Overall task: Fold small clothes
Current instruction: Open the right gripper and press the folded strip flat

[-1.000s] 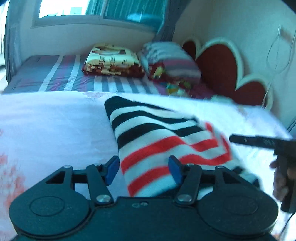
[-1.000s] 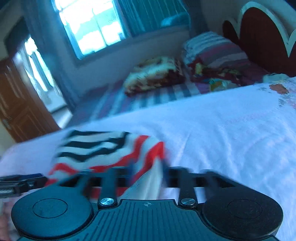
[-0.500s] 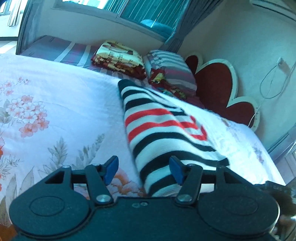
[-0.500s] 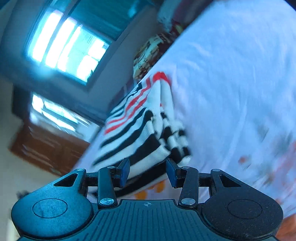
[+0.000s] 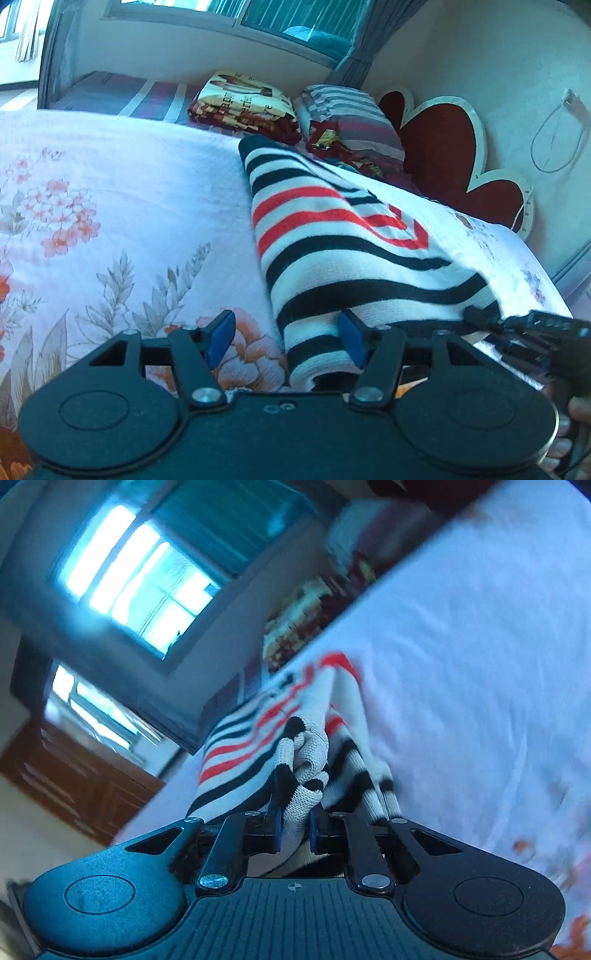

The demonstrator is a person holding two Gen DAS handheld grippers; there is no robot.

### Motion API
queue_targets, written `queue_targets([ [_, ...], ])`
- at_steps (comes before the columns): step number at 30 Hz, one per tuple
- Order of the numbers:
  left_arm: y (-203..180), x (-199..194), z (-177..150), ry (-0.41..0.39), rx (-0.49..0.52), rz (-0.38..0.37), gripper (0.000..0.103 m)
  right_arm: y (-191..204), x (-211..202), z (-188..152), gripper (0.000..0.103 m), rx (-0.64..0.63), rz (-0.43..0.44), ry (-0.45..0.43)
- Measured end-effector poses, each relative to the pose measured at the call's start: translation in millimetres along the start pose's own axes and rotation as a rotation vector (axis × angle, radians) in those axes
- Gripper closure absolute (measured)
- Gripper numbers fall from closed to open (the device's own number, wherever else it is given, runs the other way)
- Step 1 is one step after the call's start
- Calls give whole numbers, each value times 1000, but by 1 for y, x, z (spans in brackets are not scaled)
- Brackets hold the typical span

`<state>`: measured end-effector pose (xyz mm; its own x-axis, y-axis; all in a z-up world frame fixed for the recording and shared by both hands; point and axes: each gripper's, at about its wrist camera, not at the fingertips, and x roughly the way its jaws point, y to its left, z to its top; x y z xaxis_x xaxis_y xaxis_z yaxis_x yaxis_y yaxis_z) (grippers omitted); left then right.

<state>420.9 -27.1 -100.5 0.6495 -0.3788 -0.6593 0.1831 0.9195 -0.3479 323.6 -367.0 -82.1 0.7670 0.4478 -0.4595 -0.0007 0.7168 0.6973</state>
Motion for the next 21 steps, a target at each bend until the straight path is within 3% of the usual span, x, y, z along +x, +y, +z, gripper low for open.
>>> queue_targets([
  [2,-6,4,-2,21,27,18,42,13,-6,-4,90,-91,-61,-2],
  [5,-18,19,-11,76,96,70,41,-1,7,-12,90,-101,-171,52],
  [7,-23,19,-12,70,122,94,41,-13,14,-17,90,-54,-175,74],
  [9,-25,6,-4,44,123,71,45,-11,11,-16,89,-56,-161,67],
  [11,-22,-7,8,-18,116,55,45,0,-6,-14,74,-95,-182,20],
  [13,-19,-8,19,-44,112,45,45,17,-21,-4,74,-185,-232,-56],
  [15,-17,3,31,-44,103,50,45,30,-24,0,74,-258,-225,-105],
  [17,-16,21,37,-8,85,36,44,43,-5,8,75,-347,-210,-111],
  [18,-14,29,37,6,73,29,38,45,6,6,80,-398,-199,-94],
  [19,-14,36,36,19,68,43,30,43,22,2,91,-455,-219,-42],
  [20,-14,42,36,21,73,64,26,37,42,-3,95,-486,-280,31],
  [21,-15,43,34,20,76,71,24,27,54,-8,95,-490,-298,44],
])
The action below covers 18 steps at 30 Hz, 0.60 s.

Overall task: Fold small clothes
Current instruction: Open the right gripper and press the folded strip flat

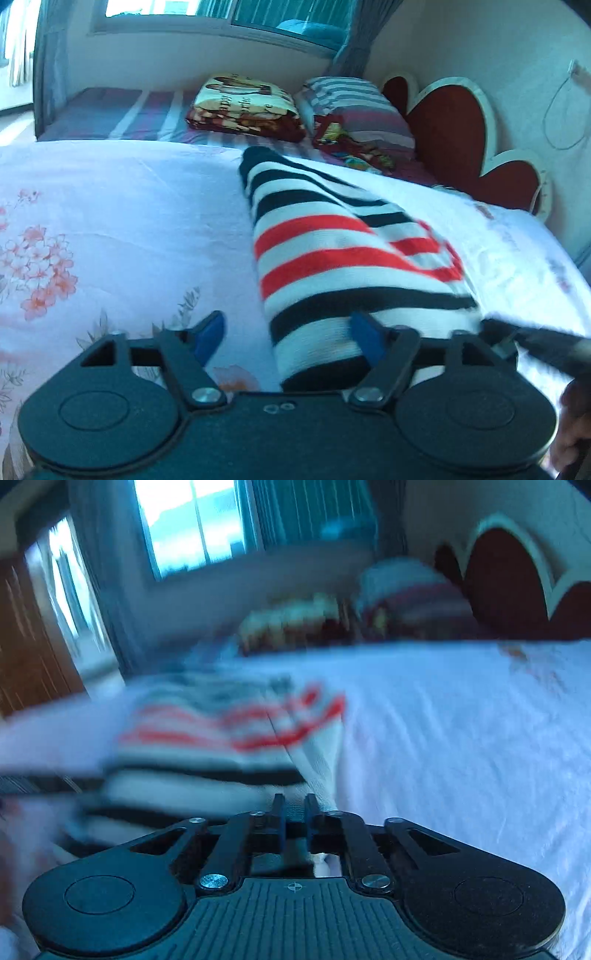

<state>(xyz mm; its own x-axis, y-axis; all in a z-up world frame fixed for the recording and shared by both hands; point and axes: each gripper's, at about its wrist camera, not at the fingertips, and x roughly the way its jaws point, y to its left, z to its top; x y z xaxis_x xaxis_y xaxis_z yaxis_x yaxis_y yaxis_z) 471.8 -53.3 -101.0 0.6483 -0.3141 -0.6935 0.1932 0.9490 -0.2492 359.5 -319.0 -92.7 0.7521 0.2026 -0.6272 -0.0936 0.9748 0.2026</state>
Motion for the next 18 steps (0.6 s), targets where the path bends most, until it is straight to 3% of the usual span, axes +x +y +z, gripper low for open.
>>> queue_targets([
  [3,-5,-12,3,-15,27,9,36,0,-4,10,94,-8,11,4],
  [4,-6,-18,3,-28,44,3,38,1,-11,13,94,-11,18,-32],
  [7,-12,-25,-1,-33,58,-19,37,5,-28,19,94,-23,60,-103],
  [8,-15,-23,-5,-25,70,-11,36,7,-26,15,94,-36,83,-86],
  [10,-17,-14,-16,10,85,19,30,15,2,1,95,-101,64,42],
  [12,-12,-10,-21,20,35,9,28,20,8,-7,95,-126,55,26],
  [16,-17,-12,-18,21,68,30,28,16,7,2,94,-89,61,49],
  [18,-19,-17,-13,21,80,42,28,10,-3,8,94,-49,64,9],
])
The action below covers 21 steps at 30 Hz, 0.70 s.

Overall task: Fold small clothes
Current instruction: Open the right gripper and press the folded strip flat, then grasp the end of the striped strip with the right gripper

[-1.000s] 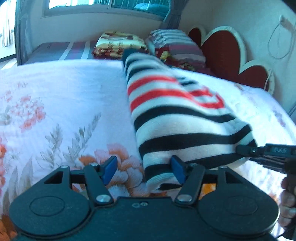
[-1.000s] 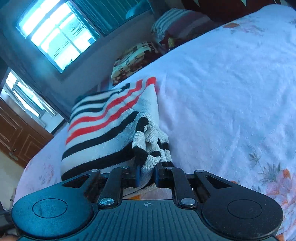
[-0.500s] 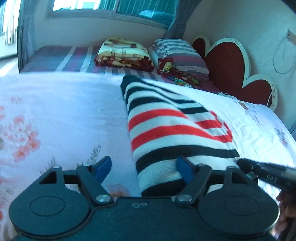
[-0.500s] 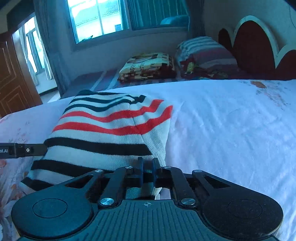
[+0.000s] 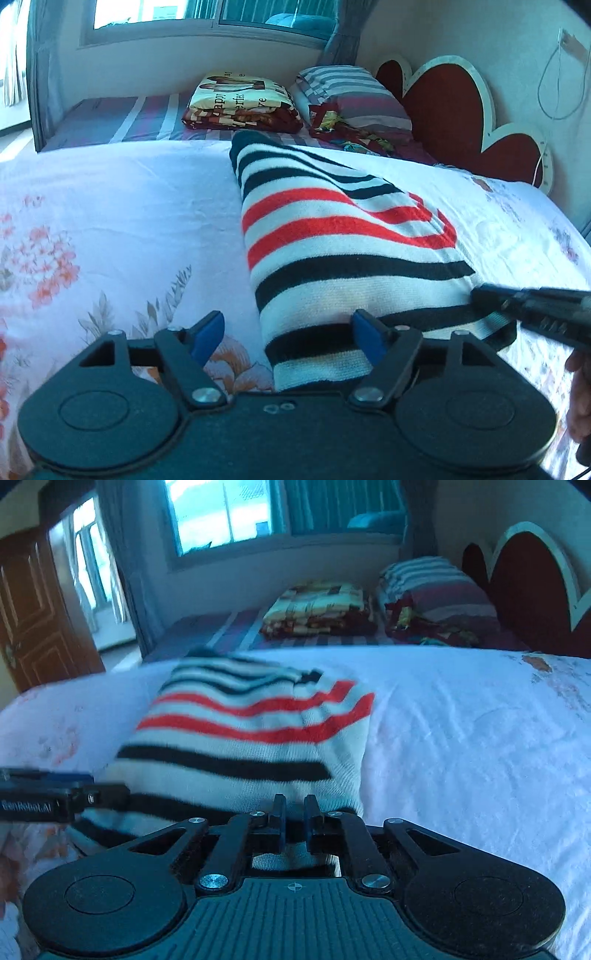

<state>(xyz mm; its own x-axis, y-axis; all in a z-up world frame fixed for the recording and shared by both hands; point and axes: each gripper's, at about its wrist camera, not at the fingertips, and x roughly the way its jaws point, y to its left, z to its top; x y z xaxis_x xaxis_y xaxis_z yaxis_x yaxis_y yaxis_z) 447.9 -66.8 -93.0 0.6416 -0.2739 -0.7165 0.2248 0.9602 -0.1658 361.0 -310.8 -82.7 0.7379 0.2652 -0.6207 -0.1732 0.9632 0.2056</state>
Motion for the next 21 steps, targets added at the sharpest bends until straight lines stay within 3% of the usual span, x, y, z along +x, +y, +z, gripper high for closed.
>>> queue_targets([
  [3,0,-13,9,-68,-8,-22,27,-7,-24,14,86,19,7,-100],
  [5,-3,-10,18,-88,6,-17,26,-4,-26,22,57,-2,-3,-141],
  [8,-6,9,32,-65,10,-11,26,-13,-6,35,57,25,-7,-122],
  [10,-7,33,34,23,37,21,23,-21,18,38,57,50,15,-16],
  [12,-1,41,31,19,19,14,12,-19,46,29,57,-10,1,104],
  [15,7,34,34,27,-10,-7,15,-22,38,33,56,-21,9,74],
  [16,8,24,34,1,-3,-10,15,-27,25,35,56,0,10,17],
  [17,10,18,32,-17,-2,-19,15,-34,14,36,49,24,19,-31],
  [19,20,14,29,1,-27,-75,14,-56,7,36,29,110,73,-15],
  [21,29,15,26,21,-50,-113,15,-83,12,32,29,235,154,43],
])
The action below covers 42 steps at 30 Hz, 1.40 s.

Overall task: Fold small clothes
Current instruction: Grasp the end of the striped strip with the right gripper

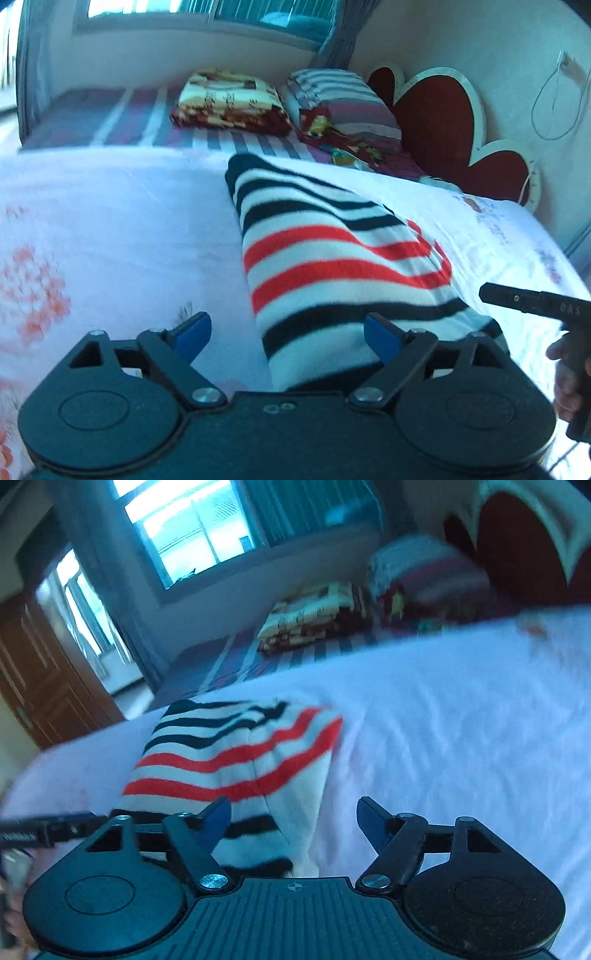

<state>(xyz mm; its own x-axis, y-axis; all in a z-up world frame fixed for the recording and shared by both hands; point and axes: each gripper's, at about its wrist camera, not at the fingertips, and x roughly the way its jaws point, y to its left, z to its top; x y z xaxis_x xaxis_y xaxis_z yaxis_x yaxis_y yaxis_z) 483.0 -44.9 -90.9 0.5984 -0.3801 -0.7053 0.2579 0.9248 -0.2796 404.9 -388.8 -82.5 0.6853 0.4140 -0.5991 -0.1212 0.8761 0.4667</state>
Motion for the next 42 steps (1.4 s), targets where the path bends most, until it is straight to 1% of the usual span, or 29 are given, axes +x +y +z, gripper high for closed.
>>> queue_targets([
  [2,5,1,-2,8,-31,-37,16,-22,4,4,29,132,83,54],
  [4,10,6,-1,24,-78,-98,16,-38,10,3,29,245,193,92],
  [5,11,9,-1,32,-102,-126,16,-45,13,2,29,290,231,106],
  [6,13,12,-1,46,-124,-149,16,-50,18,1,29,318,238,115],
  [8,15,18,-1,71,-145,-178,16,-55,25,0,29,337,254,139],
  [10,18,26,-3,102,-158,-189,16,-58,32,-2,29,362,312,175],
  [14,23,41,-6,126,-223,-254,16,-56,42,2,29,397,344,193],
  [15,22,44,-6,127,-233,-267,18,-55,43,5,29,391,349,207],
  [17,18,46,-5,129,-217,-260,18,-53,44,8,30,337,360,251],
  [18,20,45,-6,130,-213,-264,17,-55,42,10,34,309,351,260],
  [19,21,43,-7,130,-211,-265,16,-59,41,12,46,298,324,263],
  [20,23,41,-6,127,-204,-256,16,-64,40,14,50,309,311,269],
  [22,26,38,-6,123,-189,-250,17,-68,37,13,49,333,313,258],
  [23,27,39,-6,126,-191,-255,16,-67,42,11,48,349,330,266],
  [24,28,40,-6,131,-198,-260,16,-65,48,9,45,372,359,270],
  [25,29,42,-6,131,-209,-266,17,-59,50,10,43,370,361,251],
  [26,30,43,-6,130,-217,-267,17,-51,51,13,44,339,342,239],
  [27,30,42,-5,126,-219,-264,17,-37,51,16,46,268,313,223],
  [29,26,39,-5,116,-199,-242,17,1,43,18,47,36,199,182],
  [30,23,36,-4,110,-177,-228,17,13,39,17,47,-47,157,163],
  [31,20,34,-4,104,-157,-218,17,18,37,15,47,-92,125,154],
  [32,17,32,-3,101,-137,-208,18,18,36,14,47,-103,107,152],
  [34,12,28,0,95,-106,-196,21,8,31,16,47,-71,86,133],
  [35,9,25,1,91,-89,-193,21,0,30,17,47,-36,93,133],
  [36,5,24,2,89,-66,-195,21,-10,32,19,47,35,130,157],
  [38,0,27,2,99,-36,-199,21,-33,45,16,45,208,235,239],
  [40,-2,31,3,107,-25,-194,20,-54,49,14,45,338,324,226],
  [41,-1,31,4,108,-35,-201,20,-64,49,12,45,423,364,224],
  [42,2,32,3,110,-48,-209,21,-71,53,11,45,469,394,219],
])
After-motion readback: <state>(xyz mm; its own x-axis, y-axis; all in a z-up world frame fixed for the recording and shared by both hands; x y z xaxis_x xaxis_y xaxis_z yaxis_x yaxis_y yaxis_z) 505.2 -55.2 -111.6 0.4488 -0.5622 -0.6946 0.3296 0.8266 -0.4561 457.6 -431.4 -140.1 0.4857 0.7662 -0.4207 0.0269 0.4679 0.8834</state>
